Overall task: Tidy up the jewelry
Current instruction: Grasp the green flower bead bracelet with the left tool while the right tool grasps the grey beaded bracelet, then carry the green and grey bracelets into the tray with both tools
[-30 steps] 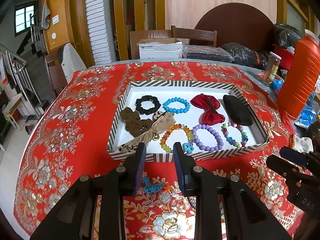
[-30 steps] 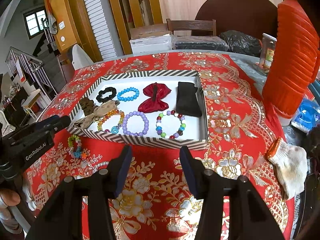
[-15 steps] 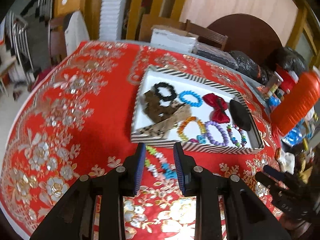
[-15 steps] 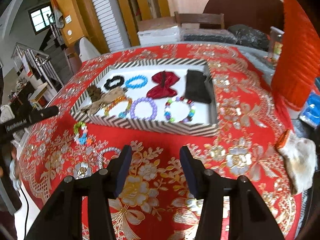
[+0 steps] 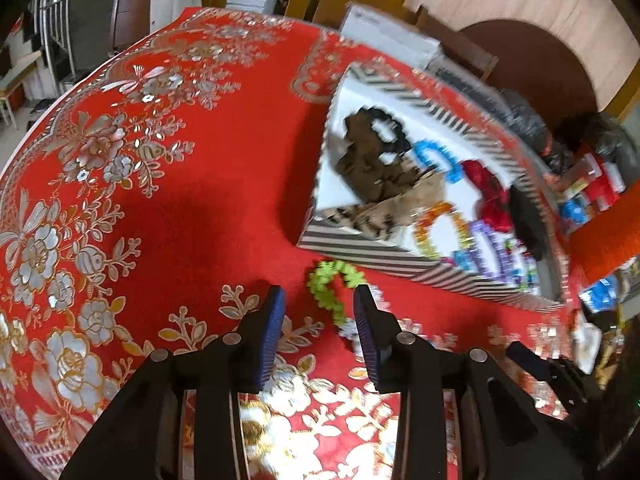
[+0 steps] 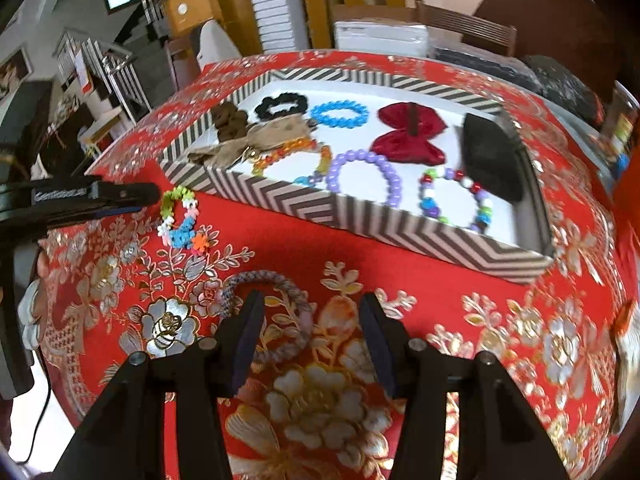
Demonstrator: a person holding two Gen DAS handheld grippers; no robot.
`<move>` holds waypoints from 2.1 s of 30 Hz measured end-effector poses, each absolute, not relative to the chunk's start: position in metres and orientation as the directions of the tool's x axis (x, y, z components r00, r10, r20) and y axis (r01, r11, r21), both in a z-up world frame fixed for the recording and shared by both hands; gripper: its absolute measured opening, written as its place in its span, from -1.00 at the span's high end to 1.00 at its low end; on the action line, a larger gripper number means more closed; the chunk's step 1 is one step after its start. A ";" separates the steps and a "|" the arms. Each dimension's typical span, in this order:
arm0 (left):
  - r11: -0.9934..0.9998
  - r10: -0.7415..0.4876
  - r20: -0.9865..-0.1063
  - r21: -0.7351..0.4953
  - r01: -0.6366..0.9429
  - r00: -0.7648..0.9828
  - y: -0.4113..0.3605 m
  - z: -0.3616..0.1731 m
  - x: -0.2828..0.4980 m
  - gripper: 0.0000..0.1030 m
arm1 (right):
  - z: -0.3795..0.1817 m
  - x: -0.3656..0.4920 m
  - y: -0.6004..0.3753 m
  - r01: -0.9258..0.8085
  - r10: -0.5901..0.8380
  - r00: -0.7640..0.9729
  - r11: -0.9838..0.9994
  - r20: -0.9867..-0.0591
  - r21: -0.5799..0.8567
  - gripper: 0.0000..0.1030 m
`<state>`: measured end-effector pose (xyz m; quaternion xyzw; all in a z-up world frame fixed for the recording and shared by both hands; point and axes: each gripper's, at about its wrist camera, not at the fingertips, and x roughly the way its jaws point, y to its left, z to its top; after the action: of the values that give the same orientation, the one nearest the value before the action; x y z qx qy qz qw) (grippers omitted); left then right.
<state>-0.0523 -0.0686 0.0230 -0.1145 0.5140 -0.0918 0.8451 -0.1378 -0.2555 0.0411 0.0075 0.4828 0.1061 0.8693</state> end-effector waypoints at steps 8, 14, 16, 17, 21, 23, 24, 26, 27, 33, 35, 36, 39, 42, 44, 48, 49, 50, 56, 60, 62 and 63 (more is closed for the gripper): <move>0.966 -0.256 -0.839 -0.245 0.087 0.480 -0.081 0.020 -0.046 0.61 | 0.041 -0.133 -0.257 -0.175 0.163 0.524 0.981 -0.836 0.081 0.86; 0.930 -0.362 -0.798 -0.342 0.134 0.483 -0.077 0.049 -0.055 0.62 | 0.063 -0.142 -0.271 -0.161 0.215 0.567 0.976 -0.795 0.149 0.87; 0.926 -0.376 -0.784 -0.342 0.162 0.494 -0.081 0.063 -0.061 0.62 | 0.072 -0.146 -0.278 -0.150 0.223 0.582 0.975 -0.782 0.167 0.86; 0.925 -0.380 -0.775 -0.337 0.179 0.505 -0.083 0.073 -0.065 0.62 | 0.076 -0.148 -0.280 -0.146 0.224 0.590 0.975 -0.776 0.170 0.86; 0.920 -0.393 -0.747 -0.325 0.221 0.537 -0.089 0.103 -0.071 0.62 | 0.093 -0.153 -0.293 -0.125 0.216 0.621 0.976 -0.754 0.177 0.86; 0.919 -0.393 -0.734 -0.316 0.235 0.553 -0.092 0.116 -0.072 0.62 | 0.100 -0.155 -0.300 -0.109 0.209 0.635 0.977 -0.744 0.182 0.86; 0.919 -0.394 -0.728 -0.310 0.244 0.561 -0.094 0.122 -0.072 0.62 | 0.104 -0.155 -0.303 -0.103 0.204 0.641 0.978 -0.740 0.180 0.87; 0.919 -0.393 -0.718 -0.297 0.258 0.575 -0.098 0.133 -0.071 0.62 | 0.110 -0.157 -0.309 -0.093 0.192 0.651 0.980 -0.734 0.173 0.86; 0.919 -0.393 -0.713 -0.291 0.265 0.580 -0.101 0.138 -0.070 0.62 | 0.113 -0.158 -0.311 -0.088 0.186 0.656 0.982 -0.731 0.170 0.86; 0.919 -0.390 -0.696 -0.252 0.303 0.603 -0.118 0.157 -0.069 0.62 | 0.127 -0.159 -0.321 -0.070 0.171 0.679 0.983 -0.713 0.169 0.86; 0.917 -0.391 -0.693 -0.242 0.316 0.606 -0.125 0.160 -0.068 0.62 | 0.130 -0.159 -0.323 -0.069 0.167 0.683 0.984 -0.711 0.165 0.86; 0.917 -0.390 -0.692 -0.231 0.325 0.607 -0.130 0.161 -0.068 0.62 | 0.130 -0.159 -0.324 -0.068 0.165 0.684 0.984 -0.711 0.163 0.86; 0.916 -0.383 -0.692 -0.202 0.346 0.612 -0.142 0.163 -0.067 0.62 | 0.132 -0.157 -0.326 -0.063 0.160 0.684 0.985 -0.711 0.161 0.86; 0.914 -0.381 -0.694 -0.187 0.359 0.610 -0.151 0.163 -0.064 0.62 | 0.131 -0.155 -0.328 -0.059 0.154 0.684 0.986 -0.713 0.156 0.86; 0.914 -0.379 -0.696 -0.178 0.365 0.610 -0.155 0.162 -0.062 0.62 | 0.129 -0.153 -0.329 -0.055 0.149 0.682 0.987 -0.716 0.153 0.87; 0.913 -0.370 -0.699 -0.151 0.379 0.612 -0.165 0.161 -0.057 0.62 | 0.126 -0.147 -0.333 -0.043 0.139 0.674 0.988 -0.725 0.149 0.86; 0.913 -0.366 -0.700 -0.143 0.383 0.613 -0.168 0.161 -0.055 0.62 | 0.125 -0.145 -0.334 -0.042 0.136 0.673 0.988 -0.727 0.146 0.86; 0.913 -0.364 -0.700 -0.138 0.384 0.615 -0.169 0.161 -0.053 0.62 | 0.125 -0.143 -0.335 -0.041 0.134 0.672 0.989 -0.728 0.143 0.86; 0.914 -0.352 -0.708 -0.120 0.387 0.613 -0.177 0.156 -0.039 0.62 | 0.124 -0.130 -0.343 -0.026 0.116 0.668 0.991 -0.735 0.133 0.86; 0.916 -0.344 -0.715 -0.114 0.384 0.608 -0.180 0.152 -0.029 0.62 | 0.123 -0.122 -0.349 -0.017 0.110 0.663 0.991 -0.740 0.132 0.87; 0.917 -0.342 -0.718 -0.114 0.382 0.606 -0.182 0.151 -0.023 0.61 | 0.122 -0.115 -0.354 -0.008 0.102 0.661 0.992 -0.744 0.129 0.87; 0.917 -0.342 -0.718 -0.115 0.382 0.605 -0.183 0.151 -0.020 0.61 | 0.121 -0.113 -0.356 -0.004 0.100 0.659 0.992 -0.745 0.130 0.87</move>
<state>-0.0197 -0.1829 0.1507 0.0250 0.3955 -0.2022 0.8956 -0.1127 -0.3557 0.1213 0.0584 0.4117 0.0288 0.9090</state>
